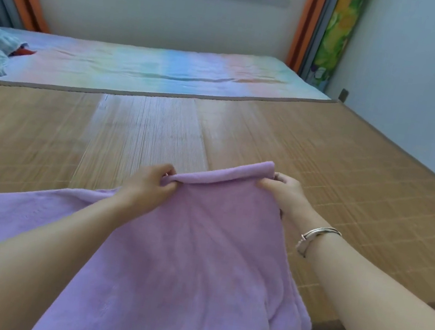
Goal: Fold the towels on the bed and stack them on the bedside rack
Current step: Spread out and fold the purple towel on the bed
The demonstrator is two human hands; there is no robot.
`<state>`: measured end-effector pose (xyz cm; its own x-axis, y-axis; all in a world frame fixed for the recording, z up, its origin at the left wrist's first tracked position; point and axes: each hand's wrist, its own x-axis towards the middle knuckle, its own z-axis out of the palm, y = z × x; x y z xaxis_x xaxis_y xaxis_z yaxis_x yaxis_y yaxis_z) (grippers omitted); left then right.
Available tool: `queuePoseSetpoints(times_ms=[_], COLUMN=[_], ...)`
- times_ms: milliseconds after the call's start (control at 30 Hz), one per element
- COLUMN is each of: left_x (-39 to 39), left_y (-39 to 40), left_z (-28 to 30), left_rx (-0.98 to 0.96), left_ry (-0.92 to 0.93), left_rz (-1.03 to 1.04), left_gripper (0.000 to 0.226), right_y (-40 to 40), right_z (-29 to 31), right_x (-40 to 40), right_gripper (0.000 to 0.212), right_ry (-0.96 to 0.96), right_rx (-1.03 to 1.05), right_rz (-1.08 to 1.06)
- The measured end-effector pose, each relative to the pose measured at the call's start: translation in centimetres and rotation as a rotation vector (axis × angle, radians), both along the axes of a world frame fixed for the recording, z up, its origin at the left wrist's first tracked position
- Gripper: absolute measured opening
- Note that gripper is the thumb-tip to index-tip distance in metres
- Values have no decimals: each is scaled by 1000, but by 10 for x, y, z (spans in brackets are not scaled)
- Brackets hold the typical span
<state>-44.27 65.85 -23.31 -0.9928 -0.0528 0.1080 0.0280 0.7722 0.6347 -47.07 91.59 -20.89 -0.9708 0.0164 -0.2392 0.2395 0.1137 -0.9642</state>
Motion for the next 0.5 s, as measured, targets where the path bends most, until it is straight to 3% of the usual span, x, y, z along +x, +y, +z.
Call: queuePoseSetpoints(times_ms=[133, 300, 367, 500], left_x=[-31, -55, -60, -63], left_y=[-5, -13, -16, -14], left_z=[-20, -49, -60, -79], left_rx=[-124, -252, -340, -433], left_ry=[-7, 31, -9, -92], left_rz=[53, 109, 100, 106], left_gripper=[36, 38, 35, 25], right_y=[-15, -30, -31, -27], right_z=[-36, -79, -91, -100], right_x=[-53, -91, -94, -77], right_gripper=[12, 19, 6, 35], right_ry=[84, 130, 126, 162], right_rx=[207, 308, 403, 566], right_rz=[7, 16, 29, 51])
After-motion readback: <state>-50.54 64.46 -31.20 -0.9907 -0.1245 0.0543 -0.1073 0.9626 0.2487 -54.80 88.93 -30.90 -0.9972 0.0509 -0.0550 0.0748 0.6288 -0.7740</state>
